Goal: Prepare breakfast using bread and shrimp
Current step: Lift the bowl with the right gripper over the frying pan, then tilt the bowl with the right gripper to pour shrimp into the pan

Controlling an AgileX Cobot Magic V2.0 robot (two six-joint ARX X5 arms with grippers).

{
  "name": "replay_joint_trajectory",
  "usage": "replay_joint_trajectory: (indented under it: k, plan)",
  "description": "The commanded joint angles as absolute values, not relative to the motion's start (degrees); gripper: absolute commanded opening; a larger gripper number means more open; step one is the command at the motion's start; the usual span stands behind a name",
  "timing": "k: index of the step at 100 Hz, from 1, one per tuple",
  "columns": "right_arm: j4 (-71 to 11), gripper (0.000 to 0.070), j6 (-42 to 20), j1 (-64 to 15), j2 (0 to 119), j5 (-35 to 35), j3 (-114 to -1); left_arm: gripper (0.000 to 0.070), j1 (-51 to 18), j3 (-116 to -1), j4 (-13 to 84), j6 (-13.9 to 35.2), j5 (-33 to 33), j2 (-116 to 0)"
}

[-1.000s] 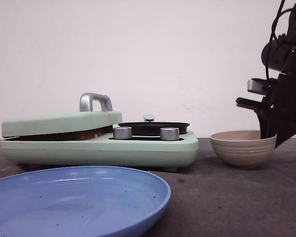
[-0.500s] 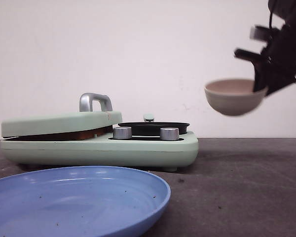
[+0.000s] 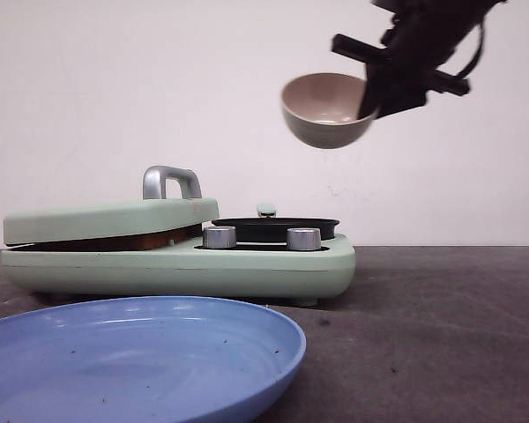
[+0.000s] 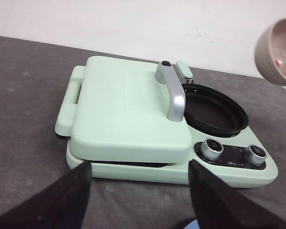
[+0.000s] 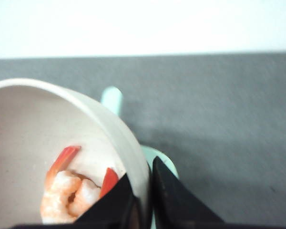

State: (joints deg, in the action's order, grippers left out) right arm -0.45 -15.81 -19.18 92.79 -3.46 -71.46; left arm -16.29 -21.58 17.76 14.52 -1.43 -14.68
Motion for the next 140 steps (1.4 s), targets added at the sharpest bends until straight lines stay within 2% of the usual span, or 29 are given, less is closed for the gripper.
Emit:
replay_joint_trajectory:
  k: [1,18,40,56,71,104,140]
  plan:
    - [2.8,0.0000,-13.3,-20.3,95.0,-2.0,-72.6,0.0337,-16.5,-22.2,17.2,14.2,-1.5,-14.9]
    - [10.5,0.0000,-5.5,-23.2,97.4,3.0,-72.6,0.0337,-16.5,-22.2,17.2,14.2,-1.5,-14.9]
    - [18.6,0.0000,10.0,-27.5,98.7,11.2,-72.6,0.0337,-16.5,-22.2,17.3,14.2,-1.5,-14.9]
    - [23.6,0.0000,19.2,-29.6,99.5,12.5,-72.6,0.0337,-16.5,-22.2,17.2,14.2,-1.5,-14.9]
    - [28.5,0.0000,29.3,-31.3,101.6,17.5,-72.6,0.0337,-16.5,-22.2,17.3,14.2,-1.5,-14.9]
    - [38.6,0.0000,50.0,-32.9,108.9,22.7,-72.6,0.0337,-16.5,-22.2,19.8,14.0,-1.5,-14.9]
    - [49.0,0.0000,60.9,-33.6,111.0,26.6,-72.6,0.0337,-16.5,-22.2,19.7,14.0,-1.5,-14.9]
